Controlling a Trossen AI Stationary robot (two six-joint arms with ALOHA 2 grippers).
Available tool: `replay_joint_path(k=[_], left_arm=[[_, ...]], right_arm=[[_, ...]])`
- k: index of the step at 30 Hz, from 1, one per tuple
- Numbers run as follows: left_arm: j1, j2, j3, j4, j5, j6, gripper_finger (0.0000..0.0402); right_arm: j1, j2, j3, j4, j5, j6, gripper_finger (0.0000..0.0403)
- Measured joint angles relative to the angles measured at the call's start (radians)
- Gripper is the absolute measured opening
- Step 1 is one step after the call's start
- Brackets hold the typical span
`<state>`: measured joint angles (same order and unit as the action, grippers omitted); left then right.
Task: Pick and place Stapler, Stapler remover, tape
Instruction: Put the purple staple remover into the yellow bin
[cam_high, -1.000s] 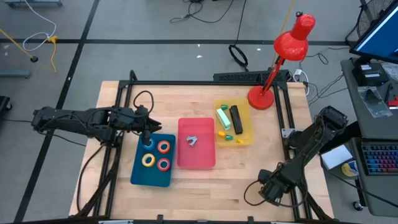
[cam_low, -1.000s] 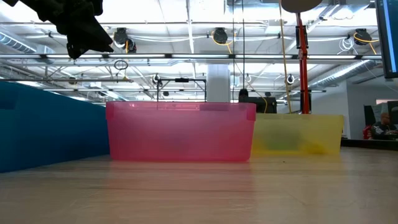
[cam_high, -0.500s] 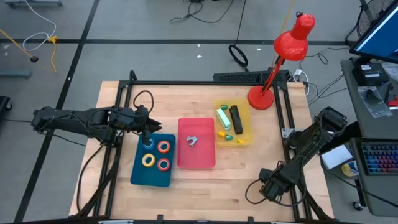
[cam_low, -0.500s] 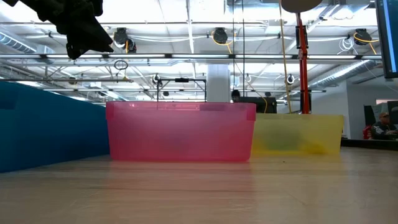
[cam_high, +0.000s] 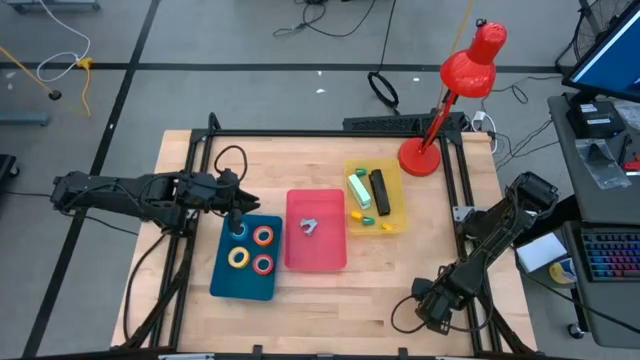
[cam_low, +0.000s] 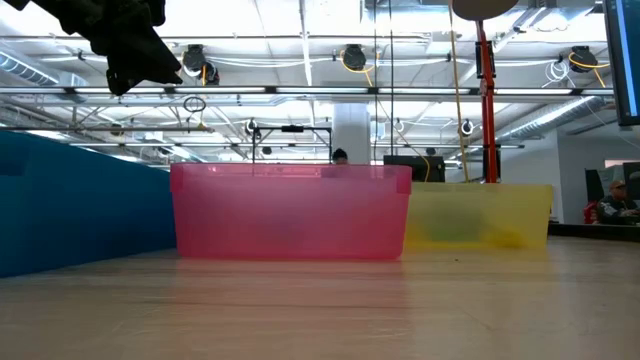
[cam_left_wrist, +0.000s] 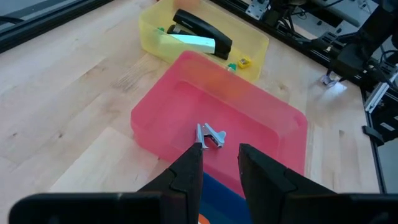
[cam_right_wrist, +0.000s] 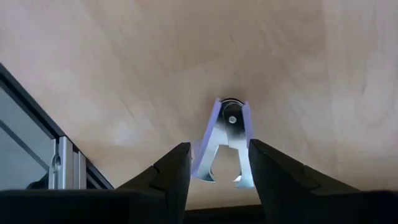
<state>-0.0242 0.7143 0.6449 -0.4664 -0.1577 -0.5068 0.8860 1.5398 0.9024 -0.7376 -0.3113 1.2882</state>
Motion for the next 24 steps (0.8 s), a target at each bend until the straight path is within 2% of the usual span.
replay_joint_path(k=[24], left_arm=[[0.0,0.0,0.0,0.0,0.0,0.009,0.0104]], right_arm=[[0.0,0.0,0.0,0.015,0.027,-0.025,0.0155]])
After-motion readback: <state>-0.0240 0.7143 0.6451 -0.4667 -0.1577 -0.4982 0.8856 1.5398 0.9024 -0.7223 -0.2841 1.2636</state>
